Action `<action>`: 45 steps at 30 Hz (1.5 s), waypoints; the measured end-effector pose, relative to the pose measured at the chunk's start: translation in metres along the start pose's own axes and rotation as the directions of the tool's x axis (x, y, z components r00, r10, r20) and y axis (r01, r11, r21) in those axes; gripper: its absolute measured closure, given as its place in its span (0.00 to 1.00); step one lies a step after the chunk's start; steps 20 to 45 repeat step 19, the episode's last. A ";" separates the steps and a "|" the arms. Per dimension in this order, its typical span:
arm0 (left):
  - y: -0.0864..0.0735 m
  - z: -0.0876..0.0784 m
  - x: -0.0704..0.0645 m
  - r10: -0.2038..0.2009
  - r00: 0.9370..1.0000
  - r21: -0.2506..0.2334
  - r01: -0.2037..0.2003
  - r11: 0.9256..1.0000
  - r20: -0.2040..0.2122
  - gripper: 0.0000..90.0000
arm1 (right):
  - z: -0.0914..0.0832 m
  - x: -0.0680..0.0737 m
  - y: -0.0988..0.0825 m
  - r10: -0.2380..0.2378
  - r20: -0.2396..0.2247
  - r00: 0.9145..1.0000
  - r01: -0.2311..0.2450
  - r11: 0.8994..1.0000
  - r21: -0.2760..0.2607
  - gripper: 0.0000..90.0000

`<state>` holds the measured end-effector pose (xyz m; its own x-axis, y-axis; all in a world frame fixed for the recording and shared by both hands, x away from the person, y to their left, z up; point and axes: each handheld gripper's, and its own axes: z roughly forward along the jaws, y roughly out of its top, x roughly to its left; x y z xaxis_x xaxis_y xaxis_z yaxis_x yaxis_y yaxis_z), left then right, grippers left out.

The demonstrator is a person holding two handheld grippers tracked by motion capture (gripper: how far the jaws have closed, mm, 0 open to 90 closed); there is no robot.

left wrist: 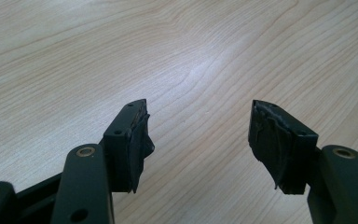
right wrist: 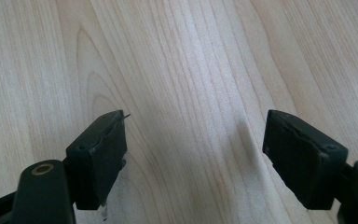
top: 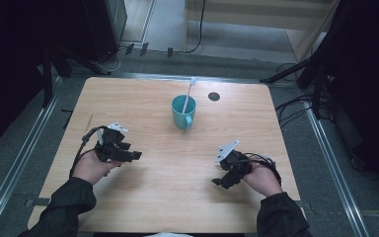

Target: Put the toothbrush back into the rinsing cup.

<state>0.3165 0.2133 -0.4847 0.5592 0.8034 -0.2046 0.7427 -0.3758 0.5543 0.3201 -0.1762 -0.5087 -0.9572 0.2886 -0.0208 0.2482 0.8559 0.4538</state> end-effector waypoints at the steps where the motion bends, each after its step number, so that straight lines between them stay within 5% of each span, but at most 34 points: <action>1: 0.000 0.000 0.000 0.000 1.000 0.000 0.000 1.000 0.000 0.42 | 0.000 0.000 0.000 0.000 0.000 1.000 0.000 1.000 0.000 0.24; 45: -0.001 0.006 0.003 -0.001 1.000 0.038 0.002 0.999 -0.020 0.41 | 0.001 0.001 0.000 -0.006 -0.006 1.000 0.006 1.000 0.009 0.24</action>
